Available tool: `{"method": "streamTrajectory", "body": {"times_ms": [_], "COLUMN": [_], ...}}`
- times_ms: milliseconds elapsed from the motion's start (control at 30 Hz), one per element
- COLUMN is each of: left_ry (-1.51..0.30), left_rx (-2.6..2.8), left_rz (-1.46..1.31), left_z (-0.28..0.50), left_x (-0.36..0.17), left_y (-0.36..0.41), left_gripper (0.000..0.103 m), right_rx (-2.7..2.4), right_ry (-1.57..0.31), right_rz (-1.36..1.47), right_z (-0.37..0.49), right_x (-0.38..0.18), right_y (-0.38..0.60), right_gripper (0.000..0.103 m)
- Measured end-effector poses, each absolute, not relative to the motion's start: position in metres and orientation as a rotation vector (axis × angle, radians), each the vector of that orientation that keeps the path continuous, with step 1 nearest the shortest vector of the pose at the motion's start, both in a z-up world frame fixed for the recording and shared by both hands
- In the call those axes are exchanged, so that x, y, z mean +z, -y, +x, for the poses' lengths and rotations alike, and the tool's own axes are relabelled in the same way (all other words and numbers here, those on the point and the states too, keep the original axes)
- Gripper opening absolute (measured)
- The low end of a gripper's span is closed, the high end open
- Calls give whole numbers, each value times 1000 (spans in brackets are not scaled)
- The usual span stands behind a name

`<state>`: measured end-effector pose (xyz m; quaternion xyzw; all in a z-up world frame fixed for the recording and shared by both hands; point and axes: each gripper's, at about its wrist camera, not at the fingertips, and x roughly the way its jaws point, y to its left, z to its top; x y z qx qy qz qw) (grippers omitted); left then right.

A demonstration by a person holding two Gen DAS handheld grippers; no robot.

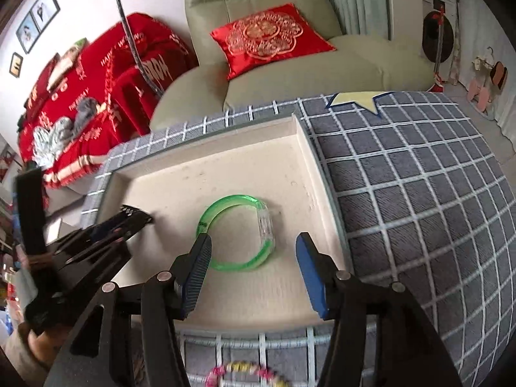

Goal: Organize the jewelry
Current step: 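Carry both items into the white tray and open both tools to release them, then move both open tools back over the remaining jewelry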

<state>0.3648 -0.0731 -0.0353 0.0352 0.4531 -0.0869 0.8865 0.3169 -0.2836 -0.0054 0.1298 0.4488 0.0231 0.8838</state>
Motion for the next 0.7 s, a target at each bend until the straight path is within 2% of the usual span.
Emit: {"method": "streamTrajectory", "body": {"times_ms": [33, 67, 100, 133, 267, 333, 367, 400, 467, 533, 700], "left_ry": [-942, -946, -942, -917, -890, -867, -855, -841, -813, -787, -758], "left_rx": [-178, -176, -170, -154, -163, -155, -155, -157, -166, -182, -223], "left_rz": [75, 74, 71, 71, 75, 78, 80, 83, 92, 96, 97], "left_z": [365, 365, 365, 363, 359, 354, 351, 346, 335, 320, 280], "left_x": [-35, -36, -35, -32, -24, -16, -13, -8, 3, 14, 33], "left_y": [73, 73, 73, 72, 72, 72, 71, 71, 68, 64, 48], "left_gripper": [46, 78, 98, 103, 103, 103, 103, 103, 103, 103, 103], "right_rx": [50, 51, 51, 51, 42, 38, 35, 34, 37, 33, 41], "right_ry": [-928, -922, -917, -912, -894, -891, -884, -871, -844, -820, -827], "right_rz": [281, 295, 307, 317, 326, 340, 350, 361, 377, 384, 360], "right_z": [311, 303, 298, 291, 267, 257, 251, 245, 233, 220, 188], "right_x": [-3, 0, 2, 4, 12, 14, 15, 17, 20, 23, 26], "right_y": [286, 289, 291, 293, 301, 306, 310, 312, 317, 321, 320], "right_gripper": [59, 59, 59, 59, 61, 69, 80, 87, 88, 103, 103]}}
